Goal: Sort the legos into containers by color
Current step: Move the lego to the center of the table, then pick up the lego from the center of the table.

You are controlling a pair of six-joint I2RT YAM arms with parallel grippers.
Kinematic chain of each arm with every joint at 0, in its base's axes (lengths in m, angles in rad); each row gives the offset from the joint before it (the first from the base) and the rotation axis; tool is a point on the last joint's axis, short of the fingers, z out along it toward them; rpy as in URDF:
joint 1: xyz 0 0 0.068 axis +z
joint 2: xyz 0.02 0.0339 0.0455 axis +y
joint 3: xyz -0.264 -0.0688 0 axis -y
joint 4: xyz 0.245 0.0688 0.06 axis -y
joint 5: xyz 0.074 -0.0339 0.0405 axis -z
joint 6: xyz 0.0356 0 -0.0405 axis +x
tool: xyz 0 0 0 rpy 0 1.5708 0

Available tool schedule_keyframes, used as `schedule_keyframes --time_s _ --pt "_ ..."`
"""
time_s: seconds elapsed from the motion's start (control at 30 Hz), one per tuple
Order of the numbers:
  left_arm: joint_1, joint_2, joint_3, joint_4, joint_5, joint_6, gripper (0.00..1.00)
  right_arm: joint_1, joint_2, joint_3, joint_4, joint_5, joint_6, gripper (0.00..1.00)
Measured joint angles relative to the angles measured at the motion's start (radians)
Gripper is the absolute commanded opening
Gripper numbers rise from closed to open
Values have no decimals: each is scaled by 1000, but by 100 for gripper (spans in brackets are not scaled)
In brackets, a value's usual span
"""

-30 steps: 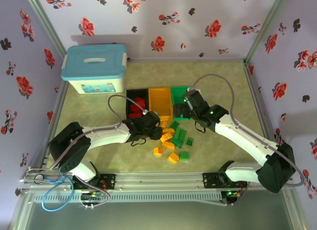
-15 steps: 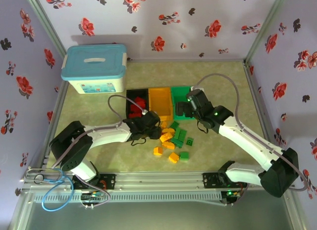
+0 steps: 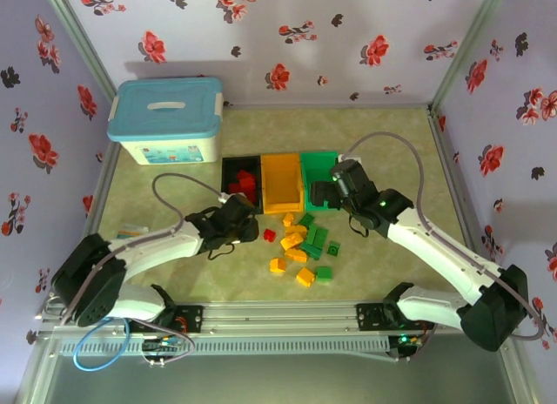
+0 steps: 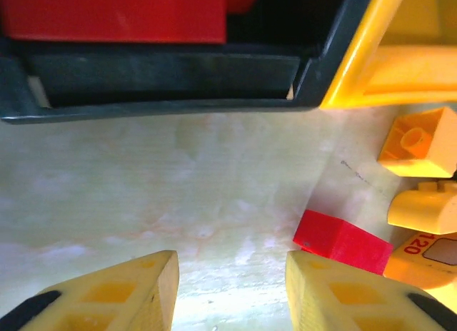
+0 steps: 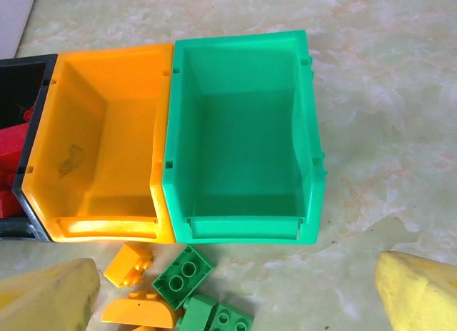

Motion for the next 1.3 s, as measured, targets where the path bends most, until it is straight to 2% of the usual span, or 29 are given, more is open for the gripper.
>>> schedule_keyframes --time_s 0.17,0.33,0.5,0.67,1.3 --pt "-25 -72 8 -27 -35 12 57 0 -2 -8 3 -4 3 99" --pt "-113 42 106 -42 -44 43 62 0 -2 -12 5 -14 14 99" --pt "-173 199 202 -41 -44 66 62 0 -9 -13 5 -18 21 99" --pt "-189 291 250 -51 -44 78 62 0 -50 -29 3 -18 21 99" --pt "-189 343 280 -94 -96 90 57 0 -51 -50 4 -17 21 99"
